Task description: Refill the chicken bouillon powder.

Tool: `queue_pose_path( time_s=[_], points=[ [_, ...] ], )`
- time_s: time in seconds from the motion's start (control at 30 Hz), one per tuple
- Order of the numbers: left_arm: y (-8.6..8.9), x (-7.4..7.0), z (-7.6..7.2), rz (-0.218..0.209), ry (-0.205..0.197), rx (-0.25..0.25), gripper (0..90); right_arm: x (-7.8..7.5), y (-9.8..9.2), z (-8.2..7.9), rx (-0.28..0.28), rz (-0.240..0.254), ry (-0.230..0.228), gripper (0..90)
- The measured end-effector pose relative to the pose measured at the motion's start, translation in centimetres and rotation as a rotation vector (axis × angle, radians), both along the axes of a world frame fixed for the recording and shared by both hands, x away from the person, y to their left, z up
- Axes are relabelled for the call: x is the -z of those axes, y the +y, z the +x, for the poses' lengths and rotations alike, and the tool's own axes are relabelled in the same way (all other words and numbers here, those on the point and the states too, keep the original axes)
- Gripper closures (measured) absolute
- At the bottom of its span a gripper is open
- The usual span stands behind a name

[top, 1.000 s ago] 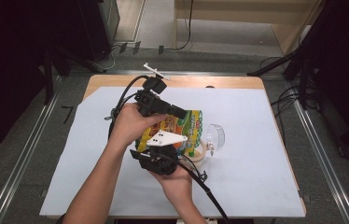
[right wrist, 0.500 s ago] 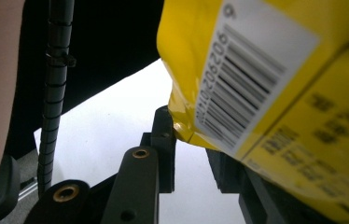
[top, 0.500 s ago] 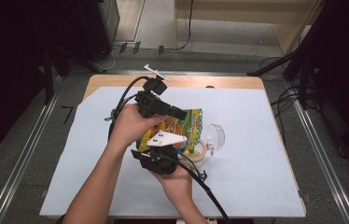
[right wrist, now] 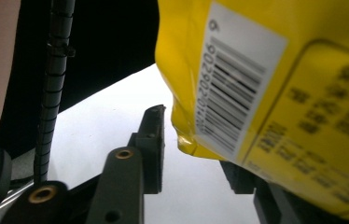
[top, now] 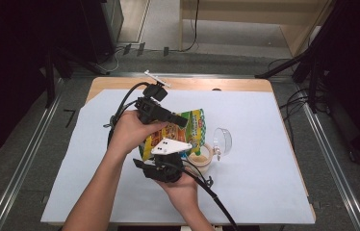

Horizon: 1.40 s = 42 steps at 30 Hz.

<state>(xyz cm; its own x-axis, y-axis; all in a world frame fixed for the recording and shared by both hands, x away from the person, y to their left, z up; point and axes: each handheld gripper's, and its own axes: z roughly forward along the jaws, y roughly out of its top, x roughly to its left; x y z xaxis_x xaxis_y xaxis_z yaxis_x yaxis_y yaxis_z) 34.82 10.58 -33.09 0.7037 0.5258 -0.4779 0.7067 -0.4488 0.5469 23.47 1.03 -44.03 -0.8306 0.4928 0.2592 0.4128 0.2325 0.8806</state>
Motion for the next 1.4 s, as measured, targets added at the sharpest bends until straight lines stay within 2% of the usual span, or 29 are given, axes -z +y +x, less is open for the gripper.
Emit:
queue_pose_path(
  time_s=[0.23,0.63,0.77,0.87,0.97,1.03,1.1,1.3,1.4],
  points=[
    [0.6,0.5,-0.1,0.009,0.02,0.015,79.2,0.5,0.1,-0.2,-0.034,0.008,-0.001,58.3],
    [0.8,1.5,0.0,0.018,0.057,0.046,80.6,1.9,0.6,-0.5,-0.087,-0.046,-0.03,54.0],
    [0.9,1.6,0.0,0.027,0.054,0.06,84.0,2.2,0.7,-0.6,-0.102,-0.054,-0.026,51.8],
    [1.1,1.6,-0.1,0.047,0.032,0.091,85.8,2.4,0.7,-0.6,-0.103,-0.058,-0.025,50.8],
    [1.2,1.6,-0.2,0.048,0.028,0.098,86.7,2.5,0.8,-0.6,-0.102,-0.062,-0.027,49.6],
    [1.5,1.5,-0.2,0.047,0.022,0.111,87.1,2.7,0.9,-0.5,-0.097,-0.068,-0.017,46.9],
    [1.6,1.5,-0.2,0.049,0.017,0.117,87.3,2.9,0.9,-0.4,-0.094,-0.057,0.012,46.9],
    [2.5,1.4,-0.1,0.029,0.026,0.134,87.2,3.4,0.4,0.0,-0.069,-0.055,0.038,45.2],
    [2.6,1.5,-0.1,0.033,0.029,0.137,87.0,3.4,0.3,0.0,-0.071,-0.058,0.037,45.2]
  ],
)
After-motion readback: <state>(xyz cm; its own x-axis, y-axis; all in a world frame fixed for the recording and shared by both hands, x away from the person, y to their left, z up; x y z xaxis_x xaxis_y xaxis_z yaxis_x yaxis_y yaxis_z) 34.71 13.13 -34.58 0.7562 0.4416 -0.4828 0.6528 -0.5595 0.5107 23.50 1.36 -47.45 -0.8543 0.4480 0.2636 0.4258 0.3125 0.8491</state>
